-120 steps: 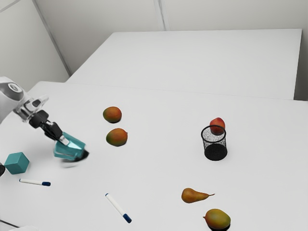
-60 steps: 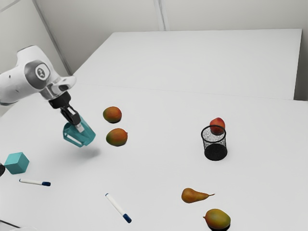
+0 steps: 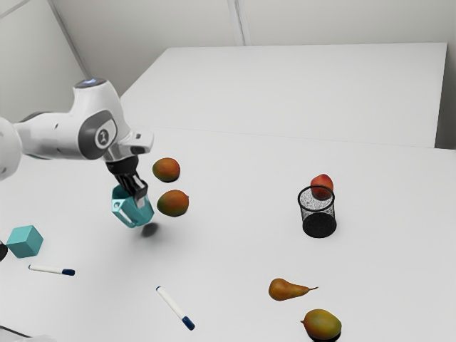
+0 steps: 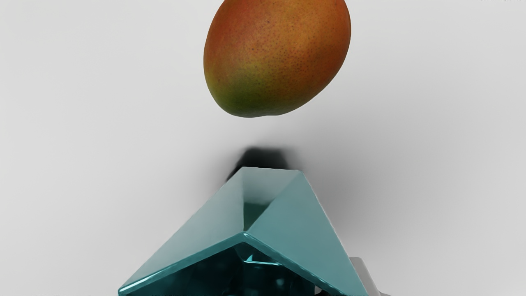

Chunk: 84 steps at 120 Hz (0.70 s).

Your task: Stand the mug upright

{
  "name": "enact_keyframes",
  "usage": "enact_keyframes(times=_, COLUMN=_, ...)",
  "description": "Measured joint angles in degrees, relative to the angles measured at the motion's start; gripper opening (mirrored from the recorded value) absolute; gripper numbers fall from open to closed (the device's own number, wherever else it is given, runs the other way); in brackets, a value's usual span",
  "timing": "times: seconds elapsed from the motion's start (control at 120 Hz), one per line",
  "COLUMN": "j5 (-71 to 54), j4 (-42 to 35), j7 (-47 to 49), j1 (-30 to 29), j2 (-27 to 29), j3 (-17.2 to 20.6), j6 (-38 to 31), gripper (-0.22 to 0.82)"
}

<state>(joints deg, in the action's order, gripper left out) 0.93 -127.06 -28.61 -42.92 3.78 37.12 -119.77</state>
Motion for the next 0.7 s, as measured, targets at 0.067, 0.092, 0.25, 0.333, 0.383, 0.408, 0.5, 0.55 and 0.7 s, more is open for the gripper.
enact_keyframes(times=0.067, j5=-0.1, j4=-1.3, j7=1.8, j1=-0.1, j2=0.2, j3=0.7, j6=-1.2, gripper=-0.18)
enact_keyframes(times=0.092, j5=-0.1, j4=-1.8, j7=2.4, j1=-0.1, j2=0.3, j3=0.9, j6=-1.7, gripper=-0.18)
enact_keyframes(times=0.25, j5=0.3, j4=-3.5, j7=6.1, j1=-0.1, j2=0.6, j3=2.4, j6=-3.5, gripper=-0.18)
enact_keyframes(times=0.333, j5=0.5, j4=-3.9, j7=7.9, j1=0.1, j2=0.5, j3=2.9, j6=-4.1, gripper=-0.18)
enact_keyframes(times=0.383, j5=0.5, j4=-4.2, j7=9.0, j1=0.2, j2=0.3, j3=3.1, j6=-4.3, gripper=-0.18)
enact_keyframes(times=0.408, j5=0.5, j4=-4.3, j7=9.4, j1=0.2, j2=0.1, j3=3.2, j6=-4.4, gripper=-0.18)
enact_keyframes(times=0.5, j5=0.6, j4=-4.5, j7=11.1, j1=0.1, j2=-0.5, j3=3.4, j6=-4.7, gripper=-0.18)
enact_keyframes(times=0.55, j5=0.6, j4=-4.6, j7=12.0, j1=0.1, j2=-0.7, j3=3.4, j6=-5.0, gripper=-0.18)
enact_keyframes(times=0.7, j5=0.6, j4=-5.1, j7=14.2, j1=0.2, j2=-1.8, j3=3.4, j6=-5.9, gripper=-0.18)
